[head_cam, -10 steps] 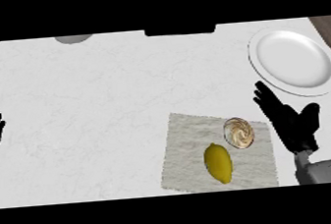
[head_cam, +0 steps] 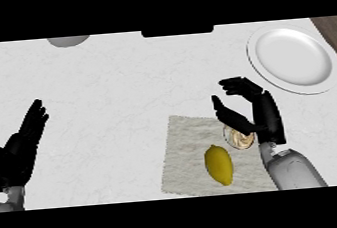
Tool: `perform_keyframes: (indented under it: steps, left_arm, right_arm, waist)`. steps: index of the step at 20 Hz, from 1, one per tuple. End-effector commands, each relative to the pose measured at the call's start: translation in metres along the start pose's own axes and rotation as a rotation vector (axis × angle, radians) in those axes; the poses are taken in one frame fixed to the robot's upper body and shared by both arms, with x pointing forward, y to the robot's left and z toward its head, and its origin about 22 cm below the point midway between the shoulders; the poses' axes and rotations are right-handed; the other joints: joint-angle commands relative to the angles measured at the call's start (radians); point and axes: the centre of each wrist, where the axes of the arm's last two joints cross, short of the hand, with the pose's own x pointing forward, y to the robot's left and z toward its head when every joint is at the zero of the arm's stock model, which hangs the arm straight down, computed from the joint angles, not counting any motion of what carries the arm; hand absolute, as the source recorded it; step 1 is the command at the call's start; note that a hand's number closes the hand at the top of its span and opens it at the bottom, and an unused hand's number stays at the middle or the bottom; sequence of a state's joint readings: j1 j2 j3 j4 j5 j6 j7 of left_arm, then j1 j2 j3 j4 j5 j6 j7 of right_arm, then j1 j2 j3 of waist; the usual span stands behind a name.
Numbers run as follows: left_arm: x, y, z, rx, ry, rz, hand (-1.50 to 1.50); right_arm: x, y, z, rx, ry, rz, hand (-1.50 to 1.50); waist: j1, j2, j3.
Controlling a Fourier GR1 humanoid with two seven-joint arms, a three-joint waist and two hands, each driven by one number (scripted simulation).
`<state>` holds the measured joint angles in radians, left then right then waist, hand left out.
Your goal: Pick the lemon from the placemat and place it in the plate
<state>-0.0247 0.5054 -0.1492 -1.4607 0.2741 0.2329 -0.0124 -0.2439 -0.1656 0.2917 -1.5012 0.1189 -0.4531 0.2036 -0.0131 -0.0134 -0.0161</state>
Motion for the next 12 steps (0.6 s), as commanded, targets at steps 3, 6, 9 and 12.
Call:
perform_keyframes:
  steps: [3, 6, 9, 12]
  left_arm:
    - [-0.011, -0.016, 0.011, -0.098, -0.044, 0.055, 0.00]
    - [-0.019, -0.016, -0.001, -0.098, -0.050, 0.075, 0.00]
    - [-0.023, -0.028, 0.003, -0.102, -0.036, 0.074, 0.00]
    - [-0.034, -0.019, 0.013, -0.084, -0.054, 0.056, 0.00]
  right_arm:
    - [-0.003, 0.071, 0.056, -0.271, -0.178, 0.023, -1.50]
    - [-0.003, 0.097, 0.086, -0.288, -0.218, 0.058, -1.50]
    - [-0.010, 0.104, 0.113, -0.327, -0.207, 0.129, -1.50]
    - [-0.011, 0.091, 0.124, -0.415, -0.179, 0.181, -1.50]
  waist:
    - [0.012, 0.005, 0.014]
    - [0.007, 0.010, 0.014]
    - [-0.004, 0.005, 0.012]
    - [-0.006, 0.004, 0.012]
